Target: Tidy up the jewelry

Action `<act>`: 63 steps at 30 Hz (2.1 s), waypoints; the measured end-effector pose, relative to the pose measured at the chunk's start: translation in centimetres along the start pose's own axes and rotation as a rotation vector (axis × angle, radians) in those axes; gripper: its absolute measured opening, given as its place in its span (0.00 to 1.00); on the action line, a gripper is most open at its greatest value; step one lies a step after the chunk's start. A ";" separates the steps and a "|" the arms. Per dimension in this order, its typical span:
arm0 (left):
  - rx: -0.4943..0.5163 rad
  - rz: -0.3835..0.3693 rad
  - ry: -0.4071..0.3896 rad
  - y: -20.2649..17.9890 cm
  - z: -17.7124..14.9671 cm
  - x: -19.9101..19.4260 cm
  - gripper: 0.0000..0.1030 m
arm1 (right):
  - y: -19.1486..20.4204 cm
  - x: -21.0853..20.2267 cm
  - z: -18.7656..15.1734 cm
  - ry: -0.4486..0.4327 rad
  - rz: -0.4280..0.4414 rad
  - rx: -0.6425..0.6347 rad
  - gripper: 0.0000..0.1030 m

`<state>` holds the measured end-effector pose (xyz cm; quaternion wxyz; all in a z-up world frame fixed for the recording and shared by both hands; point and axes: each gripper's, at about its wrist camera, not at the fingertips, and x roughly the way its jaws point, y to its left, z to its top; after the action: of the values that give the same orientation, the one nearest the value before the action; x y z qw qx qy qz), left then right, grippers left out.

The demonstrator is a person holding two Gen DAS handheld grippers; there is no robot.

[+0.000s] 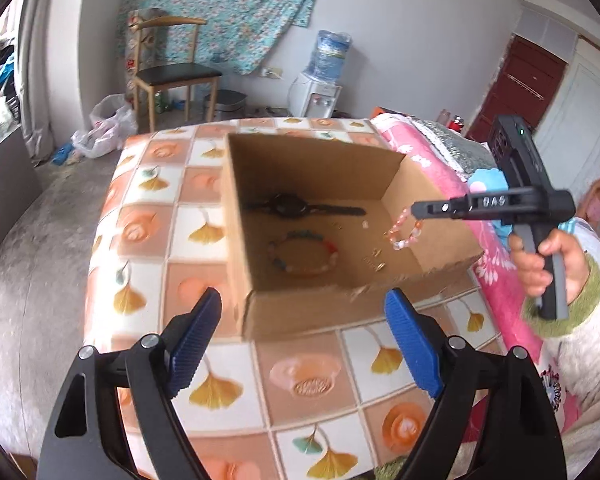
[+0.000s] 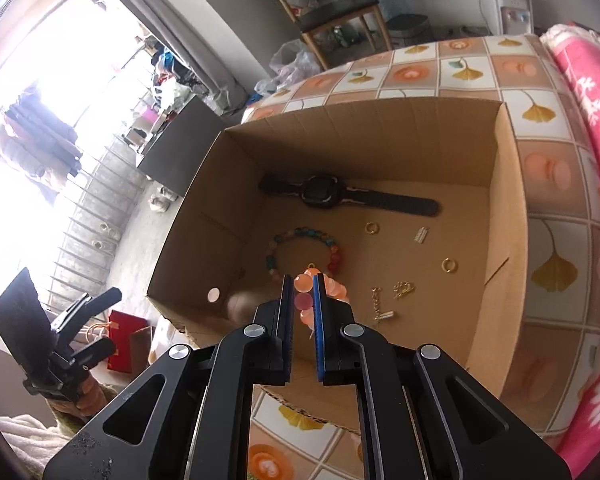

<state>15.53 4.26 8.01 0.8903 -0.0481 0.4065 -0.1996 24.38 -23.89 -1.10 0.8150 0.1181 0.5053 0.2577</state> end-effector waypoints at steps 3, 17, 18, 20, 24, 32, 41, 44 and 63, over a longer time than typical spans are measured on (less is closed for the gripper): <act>-0.016 0.041 -0.005 0.8 -1.9 -0.7 0.80 | 1.3 0.8 0.2 0.035 0.024 -0.014 0.07; 0.040 0.124 -0.084 0.1 -4.0 -1.9 0.92 | 4.7 -2.8 -4.1 -0.091 -0.151 -0.069 0.30; 0.044 0.123 -0.092 0.0 -4.0 -1.9 0.93 | 5.8 -3.5 -4.9 -0.128 -0.166 -0.097 0.36; 0.059 0.139 -0.111 -0.6 -4.1 -2.1 0.95 | 7.6 -4.6 -6.6 -0.190 -0.197 -0.141 0.47; 0.065 0.160 -0.141 -1.5 -4.4 -2.4 0.95 | 10.9 -5.1 -10.2 -0.273 -0.290 -0.211 0.67; 0.037 0.337 -0.138 -2.7 -5.1 -0.7 0.95 | 9.6 -0.7 -13.1 -0.199 -0.433 -0.053 0.78; 0.022 0.404 -0.002 -2.2 -4.3 2.7 0.95 | 9.4 2.0 -12.9 -0.170 -0.517 -0.020 0.83; -0.028 0.395 0.012 -1.8 -4.1 3.0 0.95 | 9.6 2.5 -13.1 -0.165 -0.546 -0.015 0.84; -0.059 0.449 0.074 -2.8 -4.5 3.4 0.95 | 9.0 1.9 -13.4 -0.170 -0.590 0.061 0.86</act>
<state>13.31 0.67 3.36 0.8951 0.0247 0.4450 0.0140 10.45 -16.24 -4.66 0.8902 0.0118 0.4551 -0.0159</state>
